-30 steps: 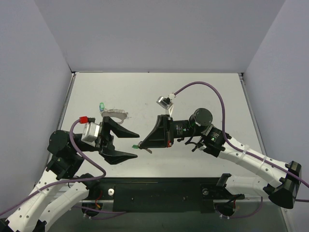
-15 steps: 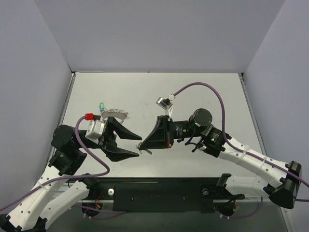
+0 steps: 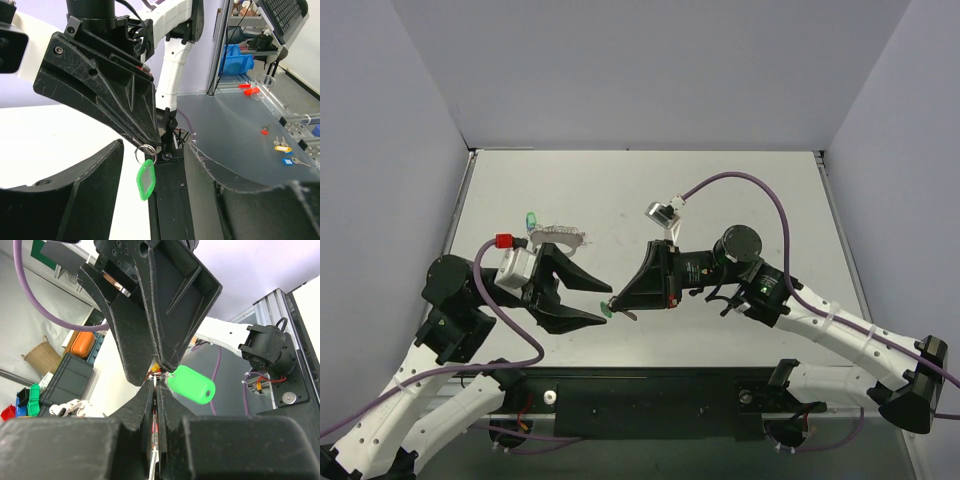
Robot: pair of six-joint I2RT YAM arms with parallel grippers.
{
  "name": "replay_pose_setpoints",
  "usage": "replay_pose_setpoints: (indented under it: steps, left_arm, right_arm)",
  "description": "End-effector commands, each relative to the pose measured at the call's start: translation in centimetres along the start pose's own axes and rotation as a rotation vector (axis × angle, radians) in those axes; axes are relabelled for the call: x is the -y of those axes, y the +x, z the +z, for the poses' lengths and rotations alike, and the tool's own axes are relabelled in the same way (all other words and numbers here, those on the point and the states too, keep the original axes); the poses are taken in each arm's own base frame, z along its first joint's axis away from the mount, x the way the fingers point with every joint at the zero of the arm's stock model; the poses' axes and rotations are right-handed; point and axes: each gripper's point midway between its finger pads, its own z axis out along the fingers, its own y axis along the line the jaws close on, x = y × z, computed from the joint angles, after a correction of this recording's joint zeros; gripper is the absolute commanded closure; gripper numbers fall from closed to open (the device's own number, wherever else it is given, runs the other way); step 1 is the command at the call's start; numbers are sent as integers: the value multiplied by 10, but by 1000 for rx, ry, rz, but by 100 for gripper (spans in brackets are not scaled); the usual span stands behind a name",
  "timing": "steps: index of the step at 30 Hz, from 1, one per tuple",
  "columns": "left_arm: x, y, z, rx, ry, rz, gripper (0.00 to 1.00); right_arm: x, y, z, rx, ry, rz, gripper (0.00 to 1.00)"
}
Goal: Remove the keys from the keyring
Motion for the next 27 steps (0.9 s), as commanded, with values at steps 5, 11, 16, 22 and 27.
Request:
replay_pose_setpoints:
  steps: [5, 11, 16, 22, 27]
  left_arm:
    - [-1, -7, 1, 5, -2, 29, 35]
    - [0, -8, 3, 5, 16, 22, 38]
    - [2, -7, 2, -2, 23, 11, 45]
    - [8, -9, 2, -9, 42, 9, 56]
    - [9, -6, 1, -19, 53, 4, 71]
  right_arm:
    - [-30, -6, -5, 22, -81, -93, 100]
    - [-30, -6, -5, 25, -82, -95, 100]
    - [-31, -6, -5, 26, -83, -98, 100]
    - [-32, -7, -6, 30, -82, -102, 100]
    - [-31, -7, -5, 32, -79, -102, 100]
